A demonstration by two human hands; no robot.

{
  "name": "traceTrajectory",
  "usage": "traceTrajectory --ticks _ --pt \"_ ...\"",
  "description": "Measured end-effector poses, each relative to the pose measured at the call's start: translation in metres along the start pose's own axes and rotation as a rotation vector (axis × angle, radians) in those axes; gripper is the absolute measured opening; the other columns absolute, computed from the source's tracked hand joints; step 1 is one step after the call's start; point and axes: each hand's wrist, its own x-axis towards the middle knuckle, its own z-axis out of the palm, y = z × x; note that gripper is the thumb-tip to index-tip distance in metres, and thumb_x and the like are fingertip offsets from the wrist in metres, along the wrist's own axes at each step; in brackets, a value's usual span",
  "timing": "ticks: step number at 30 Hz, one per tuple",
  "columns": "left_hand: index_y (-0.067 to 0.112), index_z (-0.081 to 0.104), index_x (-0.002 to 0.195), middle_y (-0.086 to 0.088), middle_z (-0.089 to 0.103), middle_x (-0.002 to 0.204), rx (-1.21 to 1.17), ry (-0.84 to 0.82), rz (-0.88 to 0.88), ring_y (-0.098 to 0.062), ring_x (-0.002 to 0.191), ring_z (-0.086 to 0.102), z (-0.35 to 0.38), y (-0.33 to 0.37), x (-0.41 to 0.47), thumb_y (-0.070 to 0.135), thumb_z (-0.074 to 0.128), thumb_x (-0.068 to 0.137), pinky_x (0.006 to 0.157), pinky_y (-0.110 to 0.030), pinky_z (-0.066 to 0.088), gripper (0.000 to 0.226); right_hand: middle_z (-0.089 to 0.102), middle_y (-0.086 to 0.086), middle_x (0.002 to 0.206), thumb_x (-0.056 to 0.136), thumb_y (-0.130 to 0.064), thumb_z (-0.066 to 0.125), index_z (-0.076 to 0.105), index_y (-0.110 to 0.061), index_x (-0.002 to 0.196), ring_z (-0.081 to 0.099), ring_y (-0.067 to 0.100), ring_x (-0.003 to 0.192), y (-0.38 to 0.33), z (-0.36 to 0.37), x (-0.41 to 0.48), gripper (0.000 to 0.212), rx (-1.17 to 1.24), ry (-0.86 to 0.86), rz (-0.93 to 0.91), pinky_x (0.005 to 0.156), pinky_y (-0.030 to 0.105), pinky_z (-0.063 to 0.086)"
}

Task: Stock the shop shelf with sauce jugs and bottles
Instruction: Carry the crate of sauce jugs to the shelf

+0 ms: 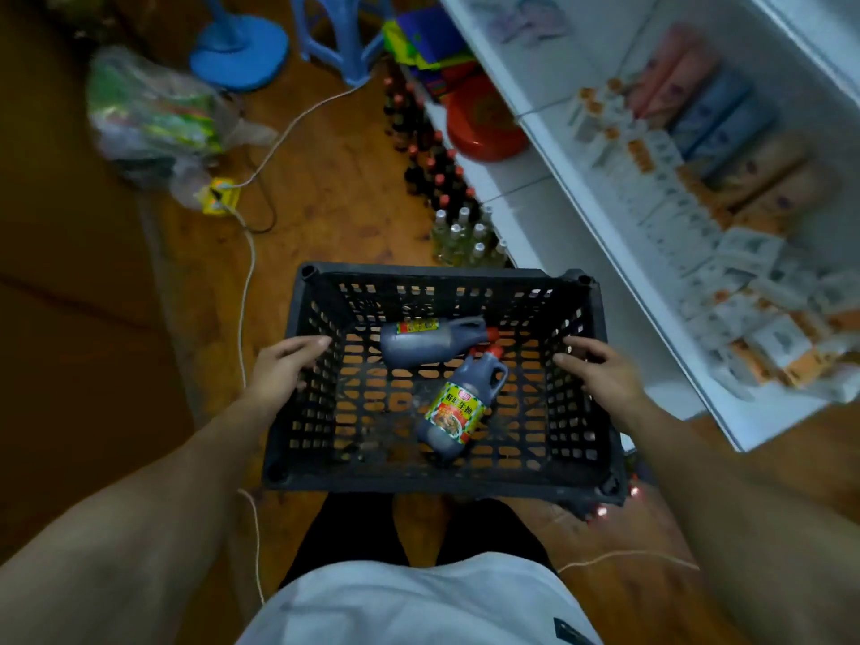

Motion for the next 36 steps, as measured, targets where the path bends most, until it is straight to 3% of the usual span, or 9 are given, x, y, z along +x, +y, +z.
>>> traceTrajectory --ticks 8,12,18,22,24,27,31,34,36 --pt "0.014 0.069 0.115 -0.004 0.064 0.119 0.222 -0.218 0.11 -0.024 0.11 0.057 0.037 0.069 0.098 0.036 0.064 0.089 0.095 -0.043 0.045 0.034 0.064 0.002 0.11 0.083 -0.025 0.075 0.065 -0.022 0.12 0.06 0.02 0.091 0.025 0.009 0.006 0.039 0.179 0.227 0.145 0.077 0.031 0.051" --pt "0.014 0.07 0.112 -0.004 0.066 0.119 0.268 -0.284 0.117 -0.024 0.115 0.057 0.075 0.082 0.128 0.039 0.067 0.084 0.101 -0.045 0.044 0.038 0.064 0.005 0.115 0.083 -0.024 0.075 0.064 -0.02 0.123 0.061 0.022 0.105 0.049 0.002 0.025 0.042 0.22 0.287 0.192 0.096 0.037 0.05" --pt "0.016 0.069 0.112 -0.004 0.063 0.122 0.347 -0.366 0.056 -0.023 0.118 0.053 0.131 0.083 0.175 0.043 0.067 0.081 0.1 -0.04 0.042 0.041 0.064 0.004 0.121 0.083 -0.029 0.074 0.066 -0.023 0.121 0.06 0.024 0.109 0.078 -0.006 0.049 0.039 0.256 0.35 0.288 0.101 0.042 0.048" --pt "0.024 0.074 0.105 0.007 0.067 0.115 0.439 -0.471 0.099 -0.015 0.113 0.058 0.165 0.083 0.213 0.067 0.07 0.065 0.099 -0.031 0.042 0.059 0.065 0.011 0.118 0.085 -0.028 0.072 0.066 -0.022 0.119 0.058 0.016 0.079 0.099 0.0 0.06 0.035 0.264 0.4 0.349 0.076 0.031 0.052" --pt "0.017 0.073 0.106 0.012 0.068 0.104 0.45 -0.515 0.103 -0.005 0.102 0.06 0.183 0.079 0.233 0.055 0.069 0.076 0.089 -0.015 0.042 0.049 0.067 0.014 0.114 0.085 -0.028 0.071 0.066 -0.023 0.118 0.054 0.011 0.071 0.11 0.007 0.065 0.034 0.255 0.425 0.369 0.068 0.027 0.046" --pt "0.005 0.07 0.107 0.016 0.064 0.097 0.468 -0.582 0.103 0.005 0.091 0.056 0.208 0.072 0.259 0.027 0.063 0.09 0.084 -0.01 0.041 0.029 0.066 0.009 0.111 0.086 -0.025 0.071 0.067 -0.022 0.117 0.055 0.009 0.072 0.125 0.02 0.073 0.031 0.315 0.481 0.439 0.065 0.025 0.045" --pt "0.01 0.072 0.103 0.016 0.065 0.103 0.521 -0.644 0.11 0.007 0.097 0.057 0.235 0.055 0.299 0.029 0.062 0.09 0.086 -0.015 0.04 0.025 0.065 0.005 0.114 0.085 -0.028 0.071 0.067 -0.03 0.113 0.054 0.009 0.075 0.151 0.039 0.095 0.028 0.403 0.528 0.512 0.067 0.027 0.047" --pt "0.014 0.072 0.099 0.02 0.063 0.1 0.533 -0.669 0.13 0.016 0.088 0.057 0.254 0.039 0.324 0.029 0.06 0.091 0.079 -0.01 0.04 0.021 0.06 0.0 0.117 0.086 -0.029 0.07 0.066 -0.031 0.113 0.059 0.02 0.101 0.176 0.056 0.113 0.028 0.446 0.564 0.552 0.087 0.04 0.053" --pt "0.018 0.073 0.097 0.024 0.061 0.101 0.566 -0.679 0.14 0.012 0.095 0.054 0.267 0.026 0.34 0.033 0.059 0.091 0.085 -0.016 0.038 0.022 0.061 0.001 0.122 0.086 -0.028 0.07 0.065 -0.032 0.113 0.057 0.021 0.11 0.191 0.065 0.128 0.027 0.469 0.58 0.554 0.091 0.037 0.049"
